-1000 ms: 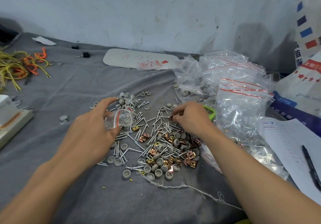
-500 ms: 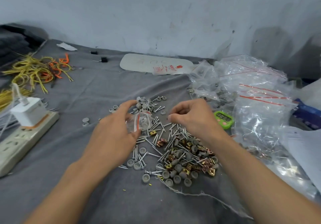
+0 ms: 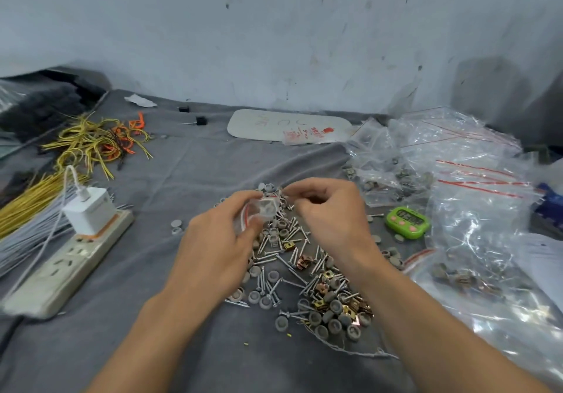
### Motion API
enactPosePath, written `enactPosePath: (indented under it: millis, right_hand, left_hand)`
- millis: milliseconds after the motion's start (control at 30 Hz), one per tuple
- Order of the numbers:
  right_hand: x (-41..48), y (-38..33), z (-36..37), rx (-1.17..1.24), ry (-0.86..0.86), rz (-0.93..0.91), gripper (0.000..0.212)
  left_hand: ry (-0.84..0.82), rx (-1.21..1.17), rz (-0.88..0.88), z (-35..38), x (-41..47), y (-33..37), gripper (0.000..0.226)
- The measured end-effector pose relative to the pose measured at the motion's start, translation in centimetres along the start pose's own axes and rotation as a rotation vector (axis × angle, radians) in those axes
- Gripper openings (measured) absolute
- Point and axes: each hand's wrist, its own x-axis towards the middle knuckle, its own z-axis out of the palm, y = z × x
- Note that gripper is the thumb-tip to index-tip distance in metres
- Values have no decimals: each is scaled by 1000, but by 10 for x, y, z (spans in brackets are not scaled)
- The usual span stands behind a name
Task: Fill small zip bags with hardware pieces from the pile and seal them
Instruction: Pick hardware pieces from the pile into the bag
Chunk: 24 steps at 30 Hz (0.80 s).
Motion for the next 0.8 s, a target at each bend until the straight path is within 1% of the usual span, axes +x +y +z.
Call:
enactPosePath:
  millis: [67, 133, 167, 233, 300, 367, 400, 500, 600, 667, 733, 800]
  right_hand:
    - [-1, 3, -5, 108, -115, 93, 42]
    - [-3, 1, -4, 222, -232, 119, 45]
    - [-3, -1, -3, 271, -241, 117, 46]
    - [-3, -5, -2, 360, -196, 128, 46]
    - [-4, -10, -4, 419, -188, 143, 37]
    - [-8, -12, -8, 478, -219, 156, 21]
    - [-11, -13, -10, 508, -227, 162, 17]
    - [-15, -14, -20, 546, -214, 172, 17]
    - [-19, -17, -34, 575, -157, 216, 20]
    - [-21, -18, -43, 583, -132, 238, 19]
    - [-24, -19, -49, 571, -129, 242, 19]
    - [-27, -20, -53, 556, -115, 239, 18]
  left_hand:
    - [39, -76, 10, -4, 0, 4, 26]
    - [51, -183, 16, -8, 1, 9, 22]
    - [50, -239, 26, -10, 2, 12, 20]
    - [38, -364, 59, -14, 4, 18, 19]
    - [32, -480, 69, -18, 4, 22, 20]
    - [41, -564, 1, -20, 4, 24, 24]
    - [54, -605, -53, -20, 5, 25, 25]
    - [90, -730, -185, -22, 4, 26, 19]
    - [107, -748, -281, -26, 4, 24, 11]
    - [94, -725, -331, -25, 4, 25, 9]
    - [75, -709, -355, -23, 3, 28, 9]
    - [46, -749, -365, -23, 1, 31, 8]
